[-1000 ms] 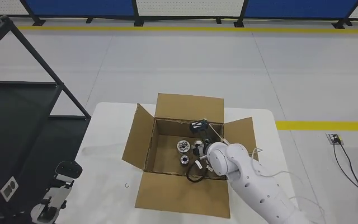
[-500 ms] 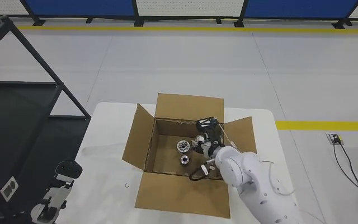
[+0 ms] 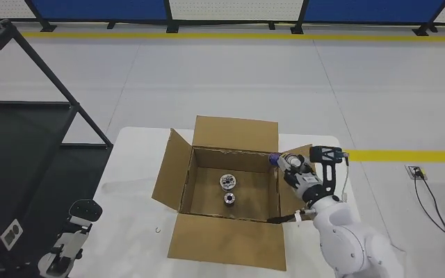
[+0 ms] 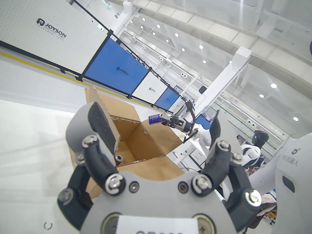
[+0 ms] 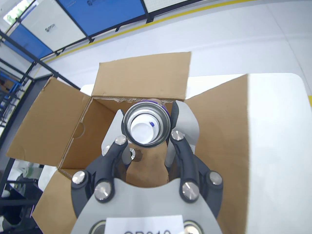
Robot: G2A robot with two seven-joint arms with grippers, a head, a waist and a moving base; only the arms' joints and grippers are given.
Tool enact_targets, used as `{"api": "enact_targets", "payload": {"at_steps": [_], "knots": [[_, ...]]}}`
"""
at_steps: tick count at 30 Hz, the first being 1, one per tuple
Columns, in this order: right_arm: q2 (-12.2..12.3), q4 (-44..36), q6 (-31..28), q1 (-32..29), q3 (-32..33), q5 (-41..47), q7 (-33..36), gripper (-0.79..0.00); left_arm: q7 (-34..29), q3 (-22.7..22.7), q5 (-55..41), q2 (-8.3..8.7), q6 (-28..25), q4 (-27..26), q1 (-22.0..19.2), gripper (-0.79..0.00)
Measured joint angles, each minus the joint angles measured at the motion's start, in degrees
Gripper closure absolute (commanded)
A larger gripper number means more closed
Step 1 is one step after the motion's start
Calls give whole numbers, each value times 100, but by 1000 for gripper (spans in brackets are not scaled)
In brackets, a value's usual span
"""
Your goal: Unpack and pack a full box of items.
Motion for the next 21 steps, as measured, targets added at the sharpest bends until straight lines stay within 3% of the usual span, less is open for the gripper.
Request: {"api": "enact_targets", "payload": {"at_steps": [5, 12, 21], "knots": [[-11, -353, 417, -536, 677, 416, -450, 0, 0, 0, 0, 0, 0, 0, 0, -785], [-9, -66, 168, -952, 1692, 1414, -695, 0, 0, 0, 0, 0, 0, 0, 0, -785], [37, 1120, 310, -579, 1854, 1190, -336, 0, 0, 0, 0, 0, 0, 0, 0, -785]]}}
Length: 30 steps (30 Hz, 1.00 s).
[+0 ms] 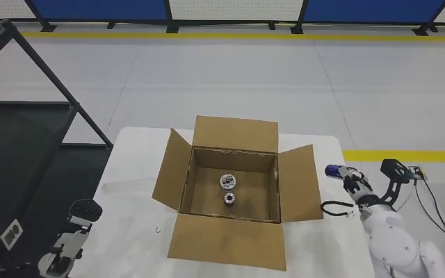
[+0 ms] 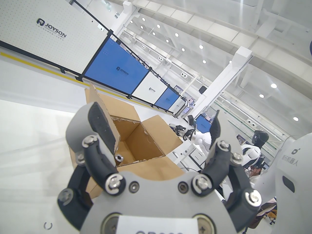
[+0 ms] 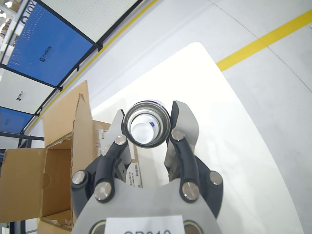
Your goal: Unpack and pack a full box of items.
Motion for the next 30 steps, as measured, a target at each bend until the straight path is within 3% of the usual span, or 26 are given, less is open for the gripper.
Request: {"api": "enact_targets", "payload": {"at_steps": [7, 11, 30], "knots": [[38, 1520, 455, 823, -482, -1089, 441, 0, 0, 0, 0, 0, 0, 0, 0, -785], [38, 1941, 500, 1114, -624, -1323, 601, 0, 0, 0, 0, 0, 0, 0, 0, -785], [95, 1965, 230, 1072, -465, -1501, 1193, 0, 0, 0, 0, 0, 0, 0, 0, -785]]}}
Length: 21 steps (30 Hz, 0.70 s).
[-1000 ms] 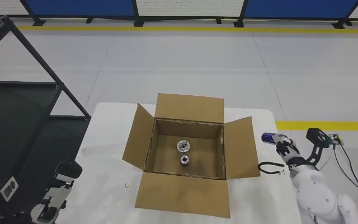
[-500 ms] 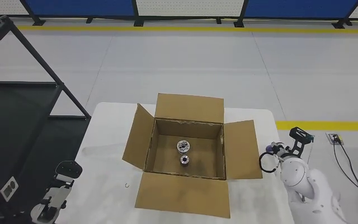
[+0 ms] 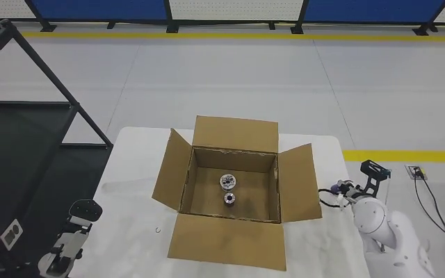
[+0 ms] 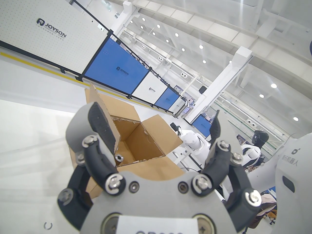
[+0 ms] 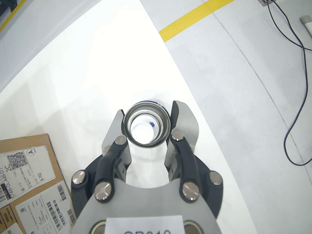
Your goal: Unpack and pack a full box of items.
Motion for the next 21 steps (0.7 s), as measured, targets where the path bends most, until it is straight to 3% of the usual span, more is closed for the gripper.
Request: {"api": "enact_targets", "payload": {"at_steps": [16, 21], "knots": [[11, 57, 23, 90, -136, -311, 338, 0, 0, 0, 0, 0, 0, 0, 0, -785], [12, 123, 41, 171, -200, -407, 514, -283, 0, 0, 0, 0, 0, 0, 0, -785]]}}
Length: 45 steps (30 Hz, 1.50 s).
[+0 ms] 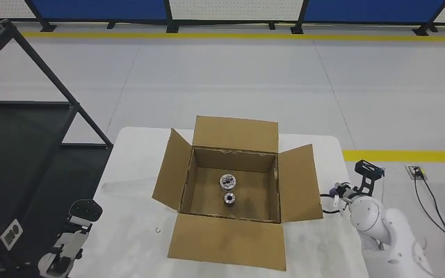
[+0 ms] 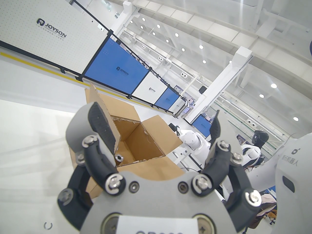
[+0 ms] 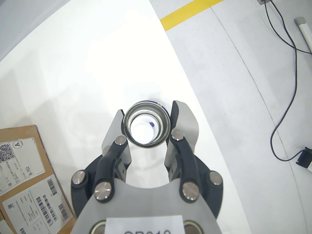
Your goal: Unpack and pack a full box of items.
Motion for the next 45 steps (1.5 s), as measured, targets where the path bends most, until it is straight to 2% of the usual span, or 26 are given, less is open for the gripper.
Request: {"api": "enact_targets", "payload": {"at_steps": [1, 3, 5, 7, 9, 12, 17, 21, 25, 27, 31, 37, 41, 45], "knots": [[-1, 13, -3, 17, -12, -8, 35, -332, 0, 0, 0, 0, 0, 0, 0, -785], [-2, 35, -1, 39, -21, -22, 59, -369, 0, 0, 0, 0, 0, 0, 0, -785], [-4, 56, 11, 57, -29, -33, 70, -542, 0, 0, 0, 0, 0, 0, 0, -785], [-6, 55, 20, 66, -30, -29, 66, -643, 0, 0, 0, 0, 0, 0, 0, -785], [-10, 10, 51, 58, -7, -1, -1, -782, 0, 0, 0, 0, 0, 0, 0, -785], [-19, -158, 149, -22, 79, 77, -198, -785, 0, 0, 0, 0, 0, 0, 0, -785], [-80, -783, 468, -271, 402, 661, -1010, -785, 0, 0, 0, 0, 0, 0, 0, -785], [-142, -1646, 206, -670, 591, 1428, -1720, -785, 0, 0, 0, 0, 0, 0, 0, -785], [-184, -2740, -99, -1076, 553, 1754, -2289, -785, 0, 0, 0, 0, 0, 0, 0, -785], [-193, -3174, -373, -1230, 412, 1837, -2357, -785, 0, 0, 0, 0, 0, 0, 0, -785], [-180, -3799, -1235, -1338, 11, 2030, -1998, -785, -101, 15, 24, 7, -46, 1, -6, -785], [-174, -3826, -2024, -863, -985, 1794, -1145, -785, 21, -162, -24, -4, -148, 200, 103, -785], [-218, -3397, -2047, -195, -1795, 1520, -323, -785, 112, -276, -72, -15, -152, 289, 179, -785], [-342, -2644, -1671, 684, -2640, 1186, 327, -785, 106, -295, -121, -19, -276, 309, 225, -785]]}}
